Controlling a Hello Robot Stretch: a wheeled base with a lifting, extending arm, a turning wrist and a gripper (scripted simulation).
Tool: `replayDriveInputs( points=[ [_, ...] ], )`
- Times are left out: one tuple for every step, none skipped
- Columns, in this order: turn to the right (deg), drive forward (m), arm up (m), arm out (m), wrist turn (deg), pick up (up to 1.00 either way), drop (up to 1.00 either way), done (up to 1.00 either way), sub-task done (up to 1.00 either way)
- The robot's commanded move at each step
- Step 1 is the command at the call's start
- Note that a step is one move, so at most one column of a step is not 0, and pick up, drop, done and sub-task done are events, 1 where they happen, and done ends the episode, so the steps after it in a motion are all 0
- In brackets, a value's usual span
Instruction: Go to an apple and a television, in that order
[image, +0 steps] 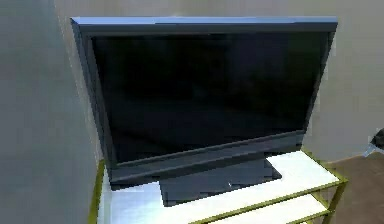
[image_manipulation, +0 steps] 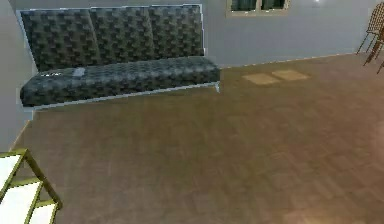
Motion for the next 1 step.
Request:
replayDriveInputs(
  points=[
    [45.0,0.0,0.0,0.0,0.0,0.0,0.0,0.0,0.0]
  ],
)
